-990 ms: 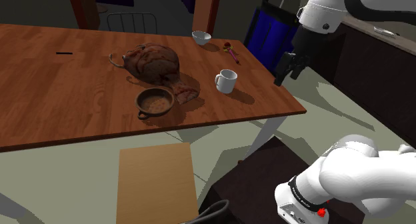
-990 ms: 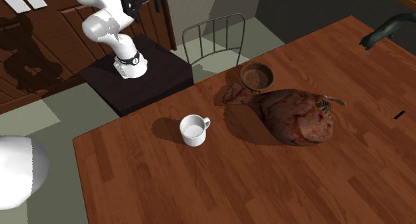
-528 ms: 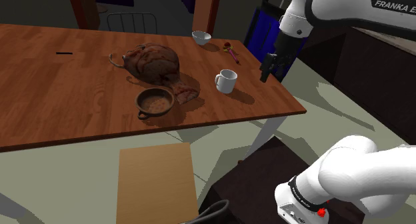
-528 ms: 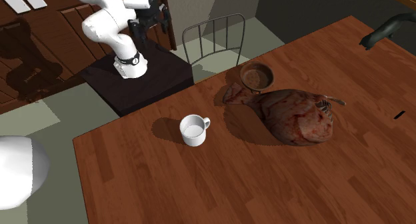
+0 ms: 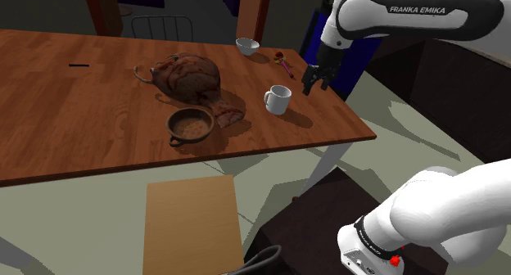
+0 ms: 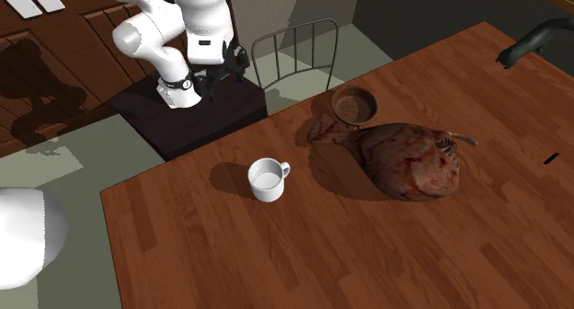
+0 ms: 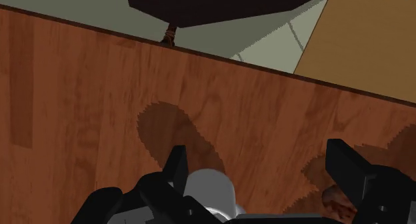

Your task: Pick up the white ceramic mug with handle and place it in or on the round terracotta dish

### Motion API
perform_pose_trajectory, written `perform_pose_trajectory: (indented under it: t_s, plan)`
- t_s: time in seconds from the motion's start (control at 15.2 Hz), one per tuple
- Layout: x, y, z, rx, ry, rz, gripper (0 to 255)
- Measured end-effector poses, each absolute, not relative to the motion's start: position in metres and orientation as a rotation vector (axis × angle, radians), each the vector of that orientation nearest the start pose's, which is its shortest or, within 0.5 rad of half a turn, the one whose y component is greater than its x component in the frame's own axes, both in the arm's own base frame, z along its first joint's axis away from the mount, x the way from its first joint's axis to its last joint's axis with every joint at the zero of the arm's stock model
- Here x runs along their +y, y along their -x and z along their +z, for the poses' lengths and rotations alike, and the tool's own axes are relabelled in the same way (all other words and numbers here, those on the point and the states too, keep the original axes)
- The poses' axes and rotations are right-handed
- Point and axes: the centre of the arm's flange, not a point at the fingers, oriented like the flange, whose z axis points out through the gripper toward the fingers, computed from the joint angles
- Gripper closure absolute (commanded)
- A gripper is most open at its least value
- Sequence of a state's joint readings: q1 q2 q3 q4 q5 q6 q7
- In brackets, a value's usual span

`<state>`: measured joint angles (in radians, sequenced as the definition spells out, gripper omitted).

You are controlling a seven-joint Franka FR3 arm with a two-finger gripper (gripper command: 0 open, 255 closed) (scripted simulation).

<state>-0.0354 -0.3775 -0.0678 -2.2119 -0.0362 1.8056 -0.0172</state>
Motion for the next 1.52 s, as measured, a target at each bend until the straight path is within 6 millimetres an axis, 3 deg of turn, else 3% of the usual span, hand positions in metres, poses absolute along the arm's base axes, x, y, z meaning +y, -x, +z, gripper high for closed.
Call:
perform_pose_trajectory:
  t_s: [1.19,1.52]
  plan:
    - [-0.167,-0.613,0.419,0.141,3.137,0.037,0]
    - [-0.172,-0.620,0.388,0.141,3.136,0.036,0]
